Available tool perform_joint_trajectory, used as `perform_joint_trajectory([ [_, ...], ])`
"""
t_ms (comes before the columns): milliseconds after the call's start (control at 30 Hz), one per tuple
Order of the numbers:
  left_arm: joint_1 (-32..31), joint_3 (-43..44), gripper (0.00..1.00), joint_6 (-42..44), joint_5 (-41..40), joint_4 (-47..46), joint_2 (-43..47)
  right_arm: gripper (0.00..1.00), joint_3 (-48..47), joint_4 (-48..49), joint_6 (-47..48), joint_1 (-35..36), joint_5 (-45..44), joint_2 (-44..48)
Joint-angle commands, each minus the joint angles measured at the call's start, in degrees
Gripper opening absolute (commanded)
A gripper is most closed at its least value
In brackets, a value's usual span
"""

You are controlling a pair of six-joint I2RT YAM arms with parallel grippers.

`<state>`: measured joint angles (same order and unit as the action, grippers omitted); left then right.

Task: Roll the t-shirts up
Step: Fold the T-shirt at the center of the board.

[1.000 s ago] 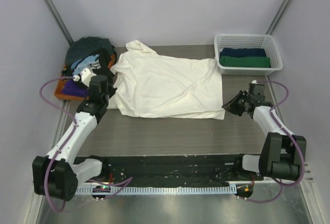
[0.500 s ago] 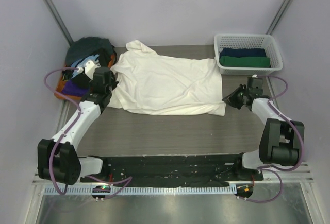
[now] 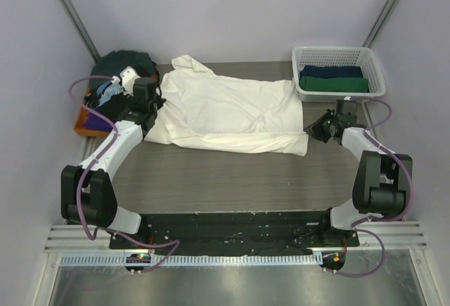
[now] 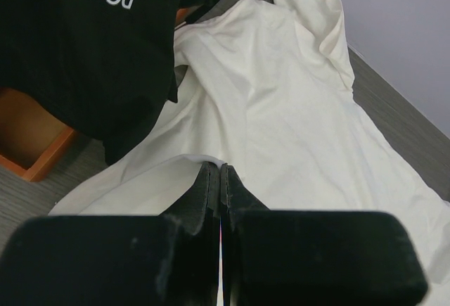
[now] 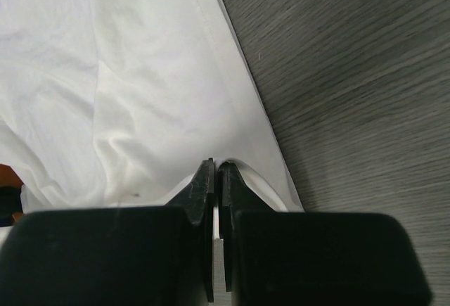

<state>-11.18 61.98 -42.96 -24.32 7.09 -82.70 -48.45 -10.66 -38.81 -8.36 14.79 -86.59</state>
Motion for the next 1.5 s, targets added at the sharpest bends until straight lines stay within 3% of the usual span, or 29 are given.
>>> perform_joint_trajectory([
  [0, -0.1, 3.4, 0.0, 2.0, -1.3, -2.7, -1.1, 0.01, -3.1, 3.2, -0.4, 0.1, -2.5, -1.4],
  [800, -0.1, 18.0, 0.0, 5.8, -3.0, -0.3, -10.5, 0.01, -9.1, 4.3, -0.8, 1.8, -3.9, -8.2],
  [1467, 0.1, 15.9, 0.0, 6.8, -7.9, -0.3, -6.5, 0.01, -9.7, 4.0, -1.4, 1.8, -4.9, -7.2],
])
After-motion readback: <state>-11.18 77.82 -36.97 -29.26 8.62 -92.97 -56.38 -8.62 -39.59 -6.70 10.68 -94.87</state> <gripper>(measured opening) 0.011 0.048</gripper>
